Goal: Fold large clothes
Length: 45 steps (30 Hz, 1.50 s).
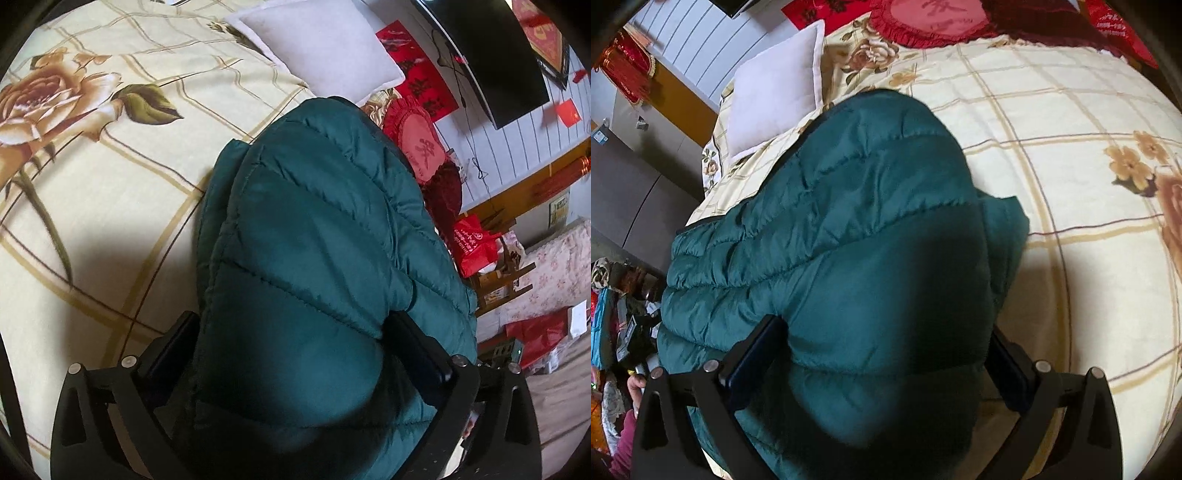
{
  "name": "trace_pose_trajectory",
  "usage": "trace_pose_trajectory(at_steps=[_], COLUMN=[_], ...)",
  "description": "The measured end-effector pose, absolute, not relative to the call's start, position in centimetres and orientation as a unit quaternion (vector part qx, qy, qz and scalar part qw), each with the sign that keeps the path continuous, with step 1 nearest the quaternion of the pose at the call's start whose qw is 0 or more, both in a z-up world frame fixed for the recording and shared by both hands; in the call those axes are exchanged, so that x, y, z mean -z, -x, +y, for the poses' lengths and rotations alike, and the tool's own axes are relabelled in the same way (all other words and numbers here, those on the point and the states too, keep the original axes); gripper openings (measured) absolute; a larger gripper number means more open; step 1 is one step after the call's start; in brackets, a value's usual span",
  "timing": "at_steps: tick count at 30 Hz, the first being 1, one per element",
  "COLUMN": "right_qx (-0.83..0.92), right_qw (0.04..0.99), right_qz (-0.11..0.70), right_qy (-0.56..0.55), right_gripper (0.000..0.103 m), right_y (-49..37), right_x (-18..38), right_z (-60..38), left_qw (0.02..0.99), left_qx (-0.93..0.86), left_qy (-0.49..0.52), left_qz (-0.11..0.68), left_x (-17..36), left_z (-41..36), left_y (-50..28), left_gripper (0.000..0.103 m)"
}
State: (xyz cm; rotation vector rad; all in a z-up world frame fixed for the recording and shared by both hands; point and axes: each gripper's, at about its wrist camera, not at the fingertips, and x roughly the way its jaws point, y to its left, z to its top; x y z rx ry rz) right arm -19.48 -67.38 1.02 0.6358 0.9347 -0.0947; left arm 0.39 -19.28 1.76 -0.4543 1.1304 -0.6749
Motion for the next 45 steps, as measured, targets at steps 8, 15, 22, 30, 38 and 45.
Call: trace_pose_trajectory(at_steps=[8,15,22,30,38,45], right_qx=[0.041,0.029,0.002,-0.027,0.087,0.159], right_qw=[0.848,0.87,0.881,0.868,0.851,0.879], right_qz=[0.442,0.396,0.359,0.376,0.42,0.405], right_qy=[-0.288,-0.292,-0.309,-0.325,-0.302,-0.197], right_gripper=[0.102,0.063,0.042,0.042,0.084,0.084], right_y=[18.9,21.2,24.6,30.5,31.9,35.3], right_x=[-0.9,-2.7,-6.9,-8.9,-3.1,-8.6], right_z=[-66.7,-65.1,-62.8,-59.7,-58.9,-54.9], left_qw=[0.767,0.785,0.778,0.759,0.781,0.857], left_qx=[0.316,0.339,0.37,0.387,0.315,0.247], left_qy=[0.188,0.161,0.165,0.163,0.145,0.072], left_qz=[0.526,0.493,0.479,0.498,0.52,0.446], left_x=[-2.0,-4.1,-8.1,-10.0,-5.9,-11.2], left_z=[-20.4,-20.2,-18.1,-13.5,-11.8,-10.2], left_y=[-0.4,1.6,4.7,10.3,11.9,15.1], left_gripper=[0.101,0.066,0.049,0.048,0.078,0.078])
